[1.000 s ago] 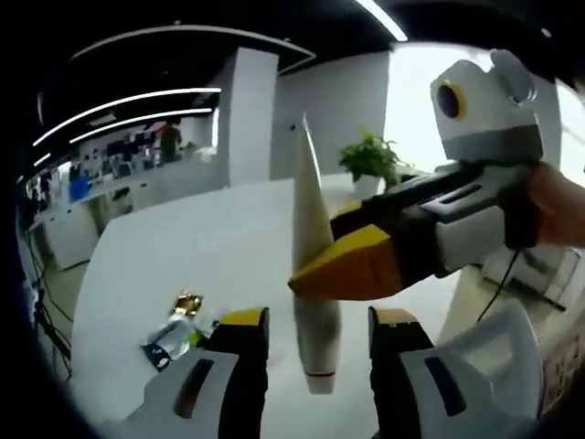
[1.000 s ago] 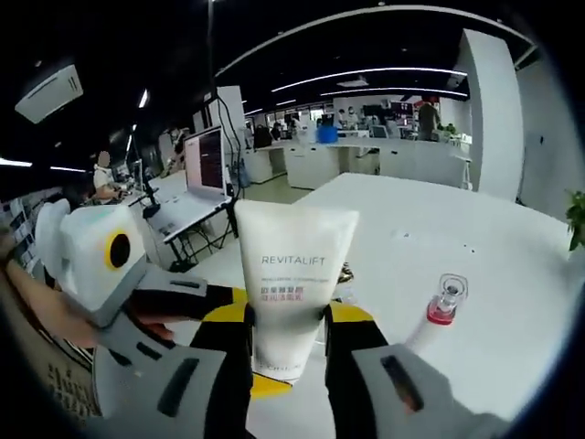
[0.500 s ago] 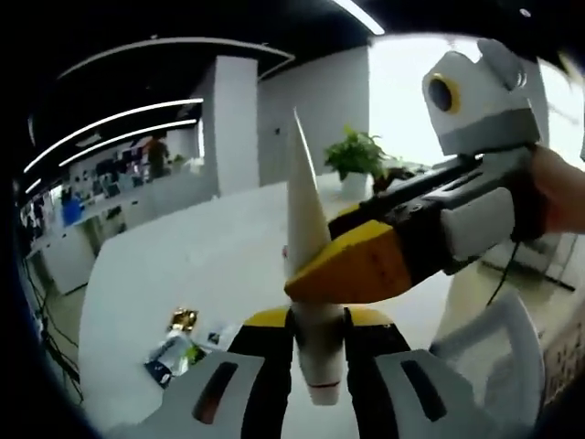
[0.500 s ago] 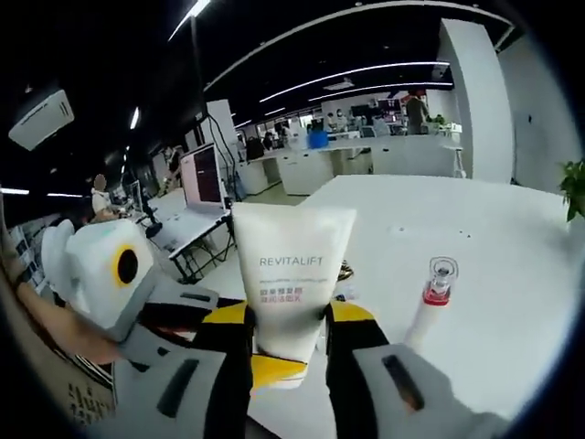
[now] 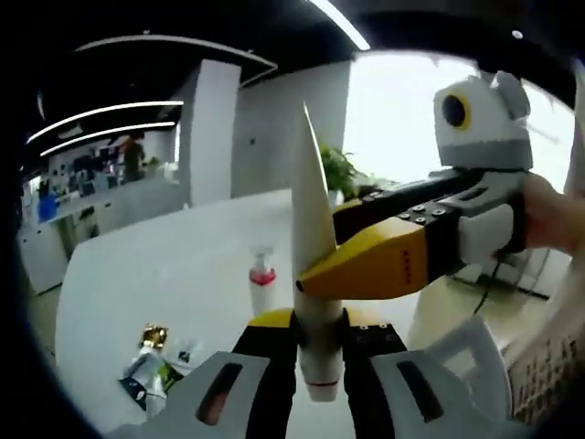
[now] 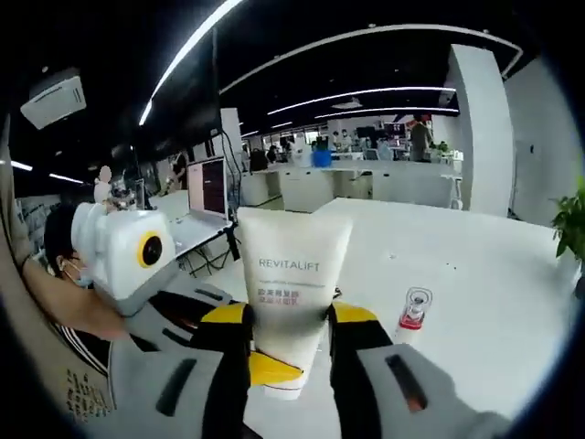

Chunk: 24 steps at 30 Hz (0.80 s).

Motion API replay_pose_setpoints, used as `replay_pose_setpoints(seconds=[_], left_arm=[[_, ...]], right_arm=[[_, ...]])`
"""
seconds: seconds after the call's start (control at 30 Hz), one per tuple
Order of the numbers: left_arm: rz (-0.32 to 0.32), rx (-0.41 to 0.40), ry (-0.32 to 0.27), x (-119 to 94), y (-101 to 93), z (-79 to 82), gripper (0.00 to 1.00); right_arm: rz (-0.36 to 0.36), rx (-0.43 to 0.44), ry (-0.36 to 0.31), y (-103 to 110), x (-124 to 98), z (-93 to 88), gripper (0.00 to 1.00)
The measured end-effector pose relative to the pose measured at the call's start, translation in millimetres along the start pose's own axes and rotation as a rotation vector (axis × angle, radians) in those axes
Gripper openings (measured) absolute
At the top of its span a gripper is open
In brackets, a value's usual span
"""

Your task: Arrange the skincare products in the storage area until every visible bottle or jar stands upright without overlapping.

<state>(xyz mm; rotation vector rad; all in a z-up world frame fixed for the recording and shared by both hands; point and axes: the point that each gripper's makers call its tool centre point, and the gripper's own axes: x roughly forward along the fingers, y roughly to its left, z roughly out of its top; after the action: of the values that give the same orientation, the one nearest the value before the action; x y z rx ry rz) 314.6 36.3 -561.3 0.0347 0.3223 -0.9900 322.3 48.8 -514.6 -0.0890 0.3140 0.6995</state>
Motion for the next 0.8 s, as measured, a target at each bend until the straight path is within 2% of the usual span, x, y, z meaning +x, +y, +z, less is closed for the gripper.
replay_pose_setpoints(seconds=[0.1,0.2,0.33,0.5,0.63,0.8], left_arm=[[-0.038,0.018,-0.013,1,-4.7,9.0,0.14],[-0.088,0.08,-0.002,5,-10.5,13.2,0.14],[-0.142,0.076,-0.024,6,-15.9,20.3,0.14],[-0.188,0.088,-0.011,13,-18.6,18.5,0.14],[-0.214,0.096,0.016,19,-18.5,14.1,0.15],[-0.235,0.117,0.04,27,-17.7,12.5,0.15]], right_arm=[[0.011,0.026,-0.021,-4,-6,6.8,0.34],[0.012,0.041,-0.05,-12,-11,14.7,0.36],[0.022,0.052,-0.078,-13,-18,24.5,0.36],[0.002,0.074,-0.089,-19,-22,28.4,0.36],[-0.035,0.069,-0.082,-23,-22,23.9,0.36],[-0.093,0.0,-0.068,-25,-21,22.5,0.35]])
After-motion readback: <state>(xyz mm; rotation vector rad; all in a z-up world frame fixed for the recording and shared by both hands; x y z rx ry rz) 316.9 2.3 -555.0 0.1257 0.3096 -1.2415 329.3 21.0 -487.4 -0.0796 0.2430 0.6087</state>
